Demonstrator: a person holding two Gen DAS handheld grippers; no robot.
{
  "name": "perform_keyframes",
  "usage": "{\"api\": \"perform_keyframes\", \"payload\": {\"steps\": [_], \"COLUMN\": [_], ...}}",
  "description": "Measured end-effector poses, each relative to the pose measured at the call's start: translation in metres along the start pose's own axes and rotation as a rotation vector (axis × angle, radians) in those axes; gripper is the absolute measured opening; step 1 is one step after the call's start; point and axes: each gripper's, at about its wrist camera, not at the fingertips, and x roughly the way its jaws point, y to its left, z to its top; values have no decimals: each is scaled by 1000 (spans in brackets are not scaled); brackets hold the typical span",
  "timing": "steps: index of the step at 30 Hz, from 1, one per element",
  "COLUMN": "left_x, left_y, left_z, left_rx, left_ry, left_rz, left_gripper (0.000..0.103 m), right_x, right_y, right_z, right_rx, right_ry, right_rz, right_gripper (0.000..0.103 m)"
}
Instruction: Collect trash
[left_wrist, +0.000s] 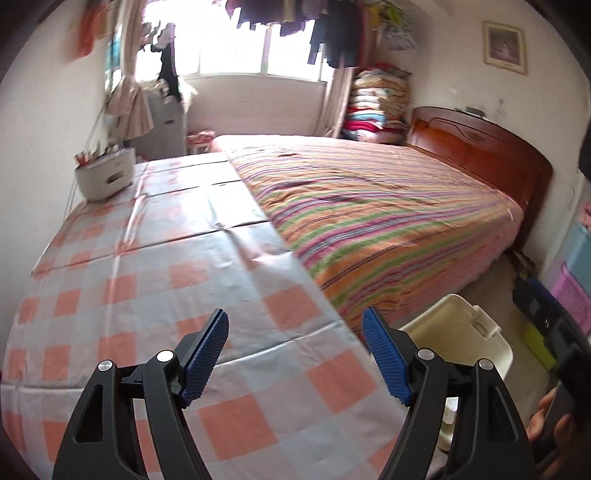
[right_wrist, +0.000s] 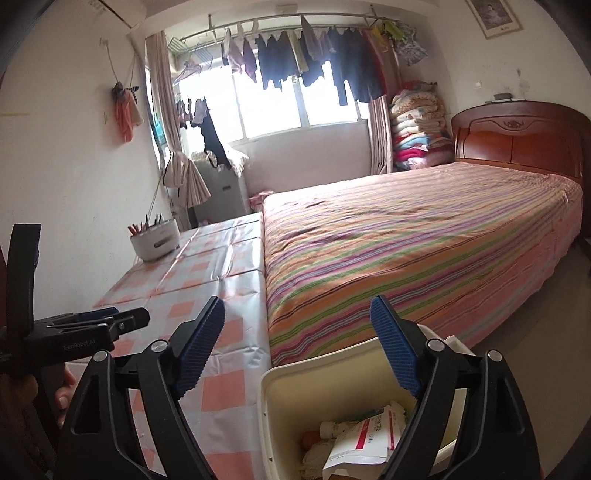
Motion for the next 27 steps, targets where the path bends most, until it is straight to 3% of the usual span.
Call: {"api": "perform_keyframes", "payload": {"steps": [8,13,27], "left_x": [-10,-22,-48], "left_y": [30,32,27], "left_z": [-8,-14,-22], "left_rx": [-45,-19,14], "left_ry": [8,-2,-14], "left_rz": [65,79,63], "left_gripper": [73,73,73], "right_x": [2,-26,-45], "right_y": [-1,1,19], "right_z": [9,8,3], "right_rx": [-15,-49,-76], "right_ry": [42,40,43], "right_rz": [-17,-37,-45], "right_gripper": [96,96,96]}}
